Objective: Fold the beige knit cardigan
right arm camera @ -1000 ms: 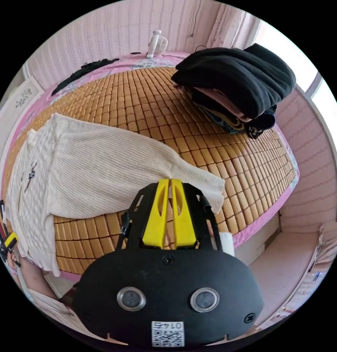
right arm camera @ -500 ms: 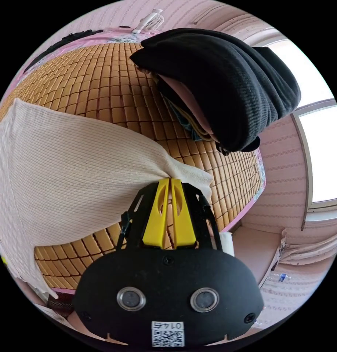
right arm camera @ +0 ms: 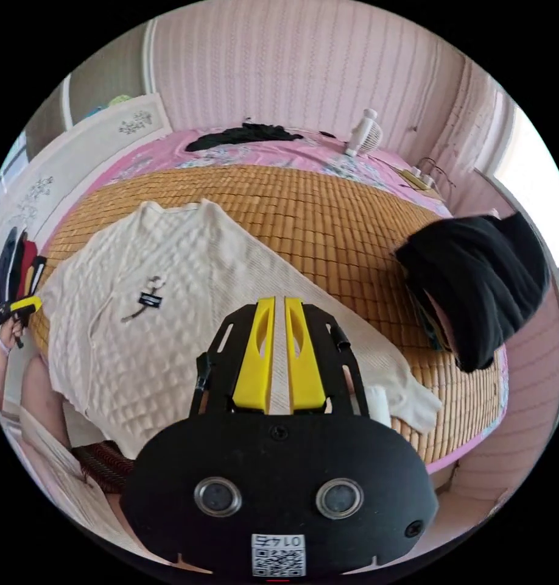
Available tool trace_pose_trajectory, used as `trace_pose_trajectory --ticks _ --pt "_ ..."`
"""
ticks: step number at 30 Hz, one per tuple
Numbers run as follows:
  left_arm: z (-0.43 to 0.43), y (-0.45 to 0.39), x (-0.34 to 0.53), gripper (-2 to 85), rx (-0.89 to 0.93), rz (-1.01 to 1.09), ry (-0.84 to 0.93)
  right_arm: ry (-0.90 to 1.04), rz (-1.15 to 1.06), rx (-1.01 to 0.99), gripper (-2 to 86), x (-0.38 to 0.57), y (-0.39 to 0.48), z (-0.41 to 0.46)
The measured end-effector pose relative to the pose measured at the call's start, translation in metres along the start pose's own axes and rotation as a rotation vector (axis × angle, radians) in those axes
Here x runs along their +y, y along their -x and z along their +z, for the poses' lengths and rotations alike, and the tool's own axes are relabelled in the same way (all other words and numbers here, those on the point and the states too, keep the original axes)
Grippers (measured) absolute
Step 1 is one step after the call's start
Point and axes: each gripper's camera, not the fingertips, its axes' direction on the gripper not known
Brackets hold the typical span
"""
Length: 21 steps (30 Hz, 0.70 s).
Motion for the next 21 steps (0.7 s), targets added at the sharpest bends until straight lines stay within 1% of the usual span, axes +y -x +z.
trace_pose_trajectory --ticks 2,4,5,7,8,10,11,12,13,14,17,18,20,21 --pt "0.003 0.014 -0.021 3.9 -0.059 0.023 -0.029 -0.011 -0.069 -0.034 4.8 -0.029 0.030 0.018" --pt "0.006 0.030 -0.035 4.1 -0.052 0.012 -0.063 -0.027 -0.144 -0.132 5.1 -0.068 0.075 0.043" --pt "0.010 0.042 -0.042 4.4 -0.053 -0.003 -0.057 -0.030 -0.169 -0.162 5.2 -0.078 0.089 0.050" --pt "0.019 0.058 -0.046 4.8 -0.087 -0.026 -0.036 -0.007 -0.310 -0.263 5.4 -0.114 0.150 0.080" --pt "0.027 0.069 -0.044 4.9 -0.098 -0.053 -0.025 0.006 -0.345 -0.280 5.5 -0.121 0.165 0.088" --pt "0.042 0.084 -0.038 5.0 -0.075 -0.086 0.011 0.037 -0.435 -0.306 6.0 -0.148 0.223 0.120" --pt "0.054 0.093 -0.032 5.1 -0.077 -0.117 0.059 0.040 -0.441 -0.301 6.0 -0.154 0.235 0.128" --pt "0.057 0.096 -0.029 4.9 -0.068 -0.120 0.063 0.050 -0.438 -0.289 6.1 -0.165 0.256 0.144" --pt "0.055 0.101 -0.021 4.6 -0.046 -0.128 0.006 0.058 -0.415 -0.272 6.3 -0.176 0.272 0.161" --pt "0.055 0.105 -0.014 3.2 -0.025 -0.133 -0.015 0.063 -0.395 -0.256 6.4 -0.181 0.278 0.169" --pt "0.050 0.108 -0.004 0.3 -0.072 -0.120 -0.016 0.202 -0.297 -0.168 5.8 -0.198 0.296 0.219" --pt "0.049 0.108 -0.002 0.1 -0.089 -0.112 -0.013 0.186 -0.285 -0.193 4.5 -0.200 0.298 0.224" --pt "0.044 0.115 0.006 -0.5 -0.130 -0.103 -0.027 0.131 -0.242 -0.182 1.7 -0.200 0.298 0.224" --pt "0.043 0.118 0.009 -0.5 -0.127 -0.117 -0.041 0.120 -0.257 -0.163 1.3 -0.197 0.301 0.228"
